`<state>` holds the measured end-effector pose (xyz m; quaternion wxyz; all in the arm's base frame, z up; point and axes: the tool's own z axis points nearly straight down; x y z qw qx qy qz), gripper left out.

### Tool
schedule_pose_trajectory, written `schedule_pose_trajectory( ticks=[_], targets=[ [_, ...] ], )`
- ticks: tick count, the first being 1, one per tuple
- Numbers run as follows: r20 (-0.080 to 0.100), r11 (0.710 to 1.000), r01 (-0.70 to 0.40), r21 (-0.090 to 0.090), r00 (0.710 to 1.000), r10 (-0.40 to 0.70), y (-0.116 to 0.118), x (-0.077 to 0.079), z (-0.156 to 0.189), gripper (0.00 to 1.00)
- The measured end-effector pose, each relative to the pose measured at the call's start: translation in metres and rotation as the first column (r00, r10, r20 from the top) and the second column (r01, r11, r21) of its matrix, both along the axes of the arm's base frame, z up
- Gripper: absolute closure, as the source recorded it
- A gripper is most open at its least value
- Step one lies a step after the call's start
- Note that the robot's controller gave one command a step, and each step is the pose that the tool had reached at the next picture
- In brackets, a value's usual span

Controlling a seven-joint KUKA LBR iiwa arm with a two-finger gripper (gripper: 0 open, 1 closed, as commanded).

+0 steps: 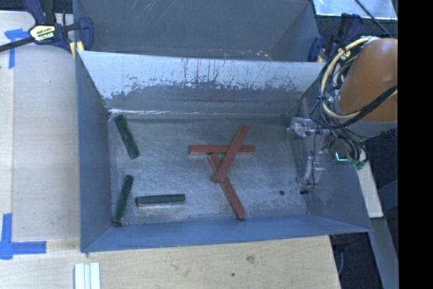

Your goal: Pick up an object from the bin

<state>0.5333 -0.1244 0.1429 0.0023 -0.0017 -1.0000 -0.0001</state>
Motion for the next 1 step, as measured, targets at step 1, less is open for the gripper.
schedule_pose_trajectory(
  ticks=[1],
  targets=[
    [0.008,1.0,-0.003,-0.002,1.0,0.003,0.0004,0.0021,0.0044,0.0]
  ],
)
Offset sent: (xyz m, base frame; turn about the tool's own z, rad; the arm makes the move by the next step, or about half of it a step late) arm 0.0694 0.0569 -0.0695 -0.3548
